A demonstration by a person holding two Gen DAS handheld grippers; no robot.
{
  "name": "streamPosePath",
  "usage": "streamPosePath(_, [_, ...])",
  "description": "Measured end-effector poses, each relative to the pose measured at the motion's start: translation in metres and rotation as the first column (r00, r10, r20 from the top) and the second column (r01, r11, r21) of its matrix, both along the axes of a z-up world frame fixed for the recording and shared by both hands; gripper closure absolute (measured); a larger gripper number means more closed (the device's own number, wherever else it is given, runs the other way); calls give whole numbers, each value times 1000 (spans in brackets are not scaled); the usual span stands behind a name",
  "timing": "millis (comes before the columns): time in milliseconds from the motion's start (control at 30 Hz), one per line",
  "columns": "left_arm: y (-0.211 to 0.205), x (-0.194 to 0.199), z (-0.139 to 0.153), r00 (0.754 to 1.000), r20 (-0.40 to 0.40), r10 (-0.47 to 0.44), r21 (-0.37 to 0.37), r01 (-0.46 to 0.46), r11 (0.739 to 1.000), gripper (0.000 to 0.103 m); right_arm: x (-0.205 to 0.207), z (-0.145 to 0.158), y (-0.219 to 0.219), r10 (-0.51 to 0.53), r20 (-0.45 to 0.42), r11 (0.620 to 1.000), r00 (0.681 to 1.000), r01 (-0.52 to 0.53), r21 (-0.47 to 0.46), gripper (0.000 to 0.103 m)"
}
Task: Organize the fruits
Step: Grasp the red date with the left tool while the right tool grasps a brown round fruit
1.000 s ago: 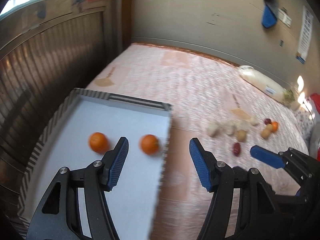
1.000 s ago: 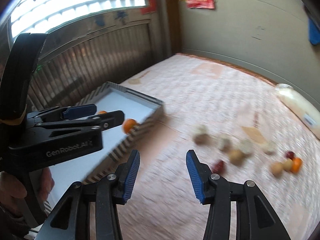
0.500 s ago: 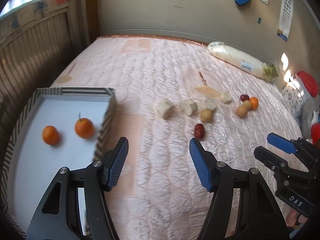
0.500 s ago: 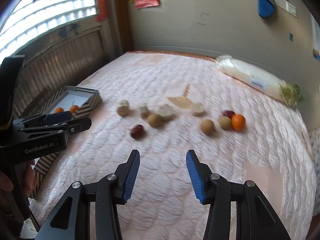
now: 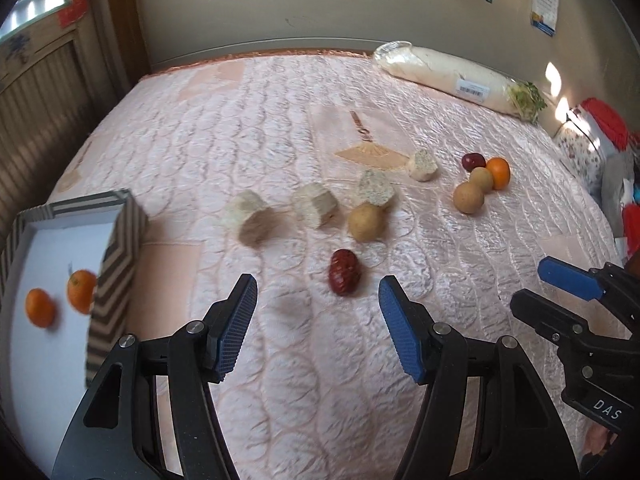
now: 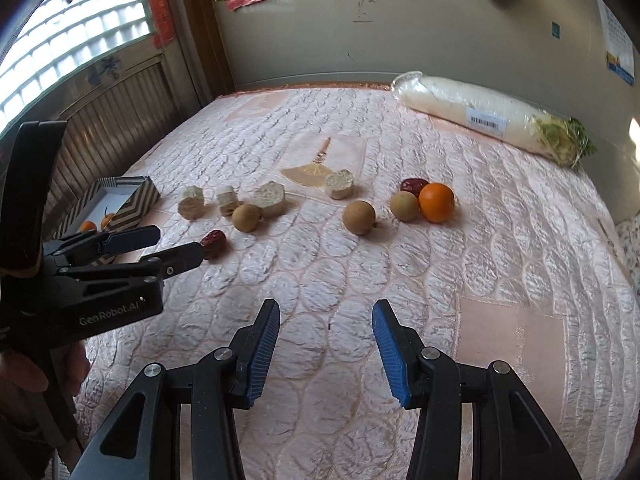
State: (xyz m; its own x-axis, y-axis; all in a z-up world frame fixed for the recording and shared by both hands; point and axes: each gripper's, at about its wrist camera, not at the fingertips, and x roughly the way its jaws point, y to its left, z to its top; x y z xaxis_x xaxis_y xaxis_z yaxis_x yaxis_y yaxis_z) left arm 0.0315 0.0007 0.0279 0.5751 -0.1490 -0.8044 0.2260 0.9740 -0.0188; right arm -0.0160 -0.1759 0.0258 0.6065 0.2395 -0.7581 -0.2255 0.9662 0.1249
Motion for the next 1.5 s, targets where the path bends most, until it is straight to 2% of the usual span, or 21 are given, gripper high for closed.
streamPosePath(233, [-12, 9, -8, 999, -11, -42, -12, 42, 999, 41, 15, -2, -1, -1, 18, 1000, 1000, 0, 23, 57])
streamPosePath(267, [-12, 10, -9, 999, -12, -46, -13, 46, 999, 52, 18, -3, -1, 0, 19, 1000, 1000, 0, 26, 57])
streamPosePath(300, [-13, 10, -11, 999, -19, -50, -12, 50, 999, 66, 21, -4, -1, 0, 18, 1000, 1000, -1, 22, 57])
streamPosePath(367, [-12, 12, -14, 999, -29, -43, -14, 43, 999, 77, 28, -6, 2, 3, 19, 1000, 1000, -3, 3, 57])
streamPosePath(467, [-9, 12, -14, 999, -17, -44, -21, 44, 999, 85, 35, -8, 3, 12, 17, 1000, 1000, -12, 2, 57])
streamPosePath(800, [-2, 0, 2, 999, 26, -19, -34, 20, 999, 84, 65, -20, -4, -26, 4, 1000, 1000, 26, -4, 57])
streamPosePath(967, [-2, -4, 4, 1000, 18, -22, -40, 23, 999, 84, 80, -23, -1, -33, 4, 999, 999, 34, -16, 57])
streamPosePath(1033, [-1, -5, 3, 1000, 14, -17, -37, 18, 999, 85, 85, -24, 1, -29, 1, 999, 1000, 29, -16, 65])
streamPosePath(1100, [0, -6, 3, 1000, 9, -13, -38, 14, 999, 84, 88, -25, 3, -34, 5, 999, 999, 34, -31, 77])
streamPosePath(1267, [5, -11, 7, 1000, 13, 4, -38, -4, 999, 85, 81, -22, -4, -48, -4, 999, 999, 48, 20, 78])
streamPosePath(1500, [16, -24, 19, 998, 46, 31, -35, -30, 999, 85, 49, -2, -1, -52, 44, 998, 998, 50, 43, 78])
